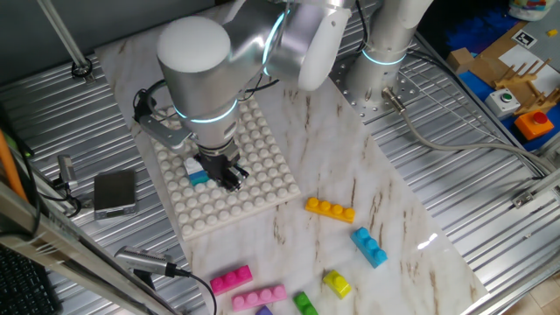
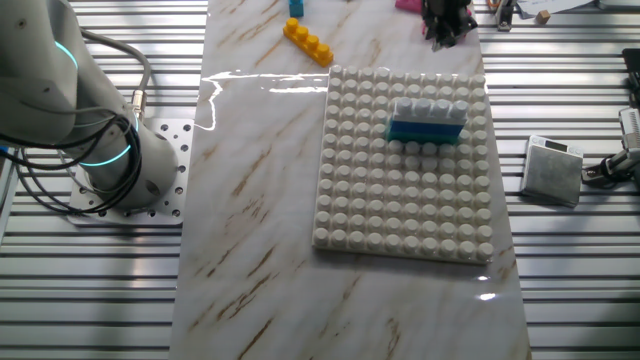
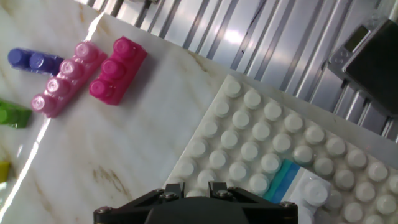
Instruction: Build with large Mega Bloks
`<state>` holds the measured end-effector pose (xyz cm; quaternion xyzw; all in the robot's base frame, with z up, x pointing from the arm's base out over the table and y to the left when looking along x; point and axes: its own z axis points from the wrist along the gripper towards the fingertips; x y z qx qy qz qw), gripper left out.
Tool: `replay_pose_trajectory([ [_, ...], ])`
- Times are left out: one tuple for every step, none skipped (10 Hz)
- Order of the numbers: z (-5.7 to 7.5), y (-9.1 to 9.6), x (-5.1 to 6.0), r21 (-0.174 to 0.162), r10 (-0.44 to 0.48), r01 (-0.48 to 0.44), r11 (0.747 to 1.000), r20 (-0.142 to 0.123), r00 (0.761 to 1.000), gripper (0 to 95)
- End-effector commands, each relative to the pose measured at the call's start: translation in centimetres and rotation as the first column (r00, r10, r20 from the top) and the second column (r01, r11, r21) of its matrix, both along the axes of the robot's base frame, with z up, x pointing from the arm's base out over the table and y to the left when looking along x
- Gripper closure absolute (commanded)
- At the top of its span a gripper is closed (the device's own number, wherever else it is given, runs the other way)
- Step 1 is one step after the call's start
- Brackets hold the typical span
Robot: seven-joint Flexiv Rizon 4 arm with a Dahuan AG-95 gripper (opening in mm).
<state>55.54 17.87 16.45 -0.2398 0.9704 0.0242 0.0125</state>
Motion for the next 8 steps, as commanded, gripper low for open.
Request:
replay_pose_trajectory([
  [0.0,0.0,0.1,0.011,-0.006,0.006,1.0,-0.004,1.0,76.0],
  [0.0,0.0,0.1,0.024,-0.022,0.022,0.999,-0.012,1.0,76.0],
  [-0.4,1.5,0.6,0.037,-0.051,0.052,0.998,-0.025,0.998,76.0],
  [-0.9,2.8,0.7,0.036,-0.067,0.068,0.997,-0.026,0.997,76.0],
  [-2.0,4.6,0.9,0.036,-0.104,0.105,0.994,-0.024,0.994,76.0],
  [-2.7,5.9,1.1,0.04,-0.125,0.125,0.991,-0.015,0.992,76.0],
  [-3.3,7.4,1.3,0.04,-0.14,0.14,0.989,-0.011,0.99,76.0],
  [-3.5,8.5,1.3,0.041,-0.148,0.148,0.988,-0.006,0.989,76.0],
])
